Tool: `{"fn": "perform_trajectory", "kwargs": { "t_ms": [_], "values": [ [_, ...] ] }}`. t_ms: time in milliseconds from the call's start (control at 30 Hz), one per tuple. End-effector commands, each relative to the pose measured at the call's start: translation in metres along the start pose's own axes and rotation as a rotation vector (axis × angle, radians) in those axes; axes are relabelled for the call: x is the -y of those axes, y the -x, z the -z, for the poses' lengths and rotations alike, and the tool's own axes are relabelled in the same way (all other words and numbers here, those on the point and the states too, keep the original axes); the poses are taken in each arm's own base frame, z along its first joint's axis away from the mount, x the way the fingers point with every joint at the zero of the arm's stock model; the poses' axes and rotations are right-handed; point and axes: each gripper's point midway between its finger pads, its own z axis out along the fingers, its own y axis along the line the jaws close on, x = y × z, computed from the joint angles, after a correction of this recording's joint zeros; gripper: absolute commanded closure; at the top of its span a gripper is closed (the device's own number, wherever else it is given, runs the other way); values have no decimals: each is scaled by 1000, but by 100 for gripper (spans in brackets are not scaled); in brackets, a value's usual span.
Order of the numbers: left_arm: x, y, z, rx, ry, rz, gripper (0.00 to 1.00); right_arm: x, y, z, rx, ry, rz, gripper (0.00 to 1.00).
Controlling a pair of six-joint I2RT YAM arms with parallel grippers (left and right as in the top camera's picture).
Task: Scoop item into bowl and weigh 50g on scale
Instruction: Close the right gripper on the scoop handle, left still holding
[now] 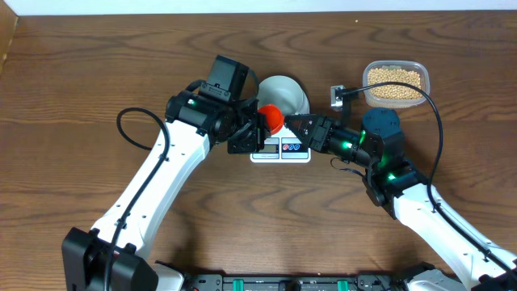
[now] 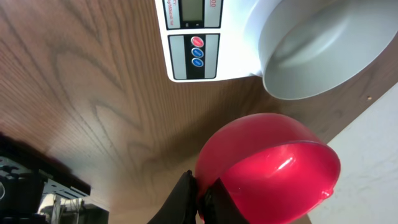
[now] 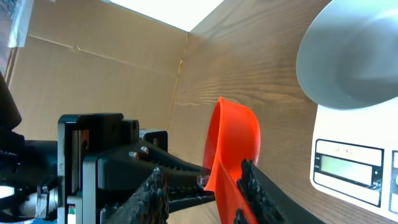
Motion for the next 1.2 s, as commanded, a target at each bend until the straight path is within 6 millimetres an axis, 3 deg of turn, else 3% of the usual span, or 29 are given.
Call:
{"fn": "perform_trajectory", "kwargs": {
  "t_ms": [0, 433, 833, 1033, 1067, 1167],
  "values": [
    [-1, 0, 4, 8, -12, 8, 93, -6, 5, -1, 16, 6, 5, 64],
    [-2, 0, 4, 8, -12, 7, 93, -4, 5, -2, 18, -1, 3, 92],
    [-2, 0, 4, 8, -11, 4, 92, -3, 5, -2, 24, -8, 7, 99],
    [-1, 0, 4, 8, -12, 4, 35, 3, 5, -2, 30, -34, 14, 99],
    [-1, 0, 4, 8, -12, 3, 28, 3, 6, -2, 33, -38, 16, 99],
    [-1, 1, 4, 8, -13, 4, 27, 4, 8, -2, 44, -44, 25, 99]
  ]
}}
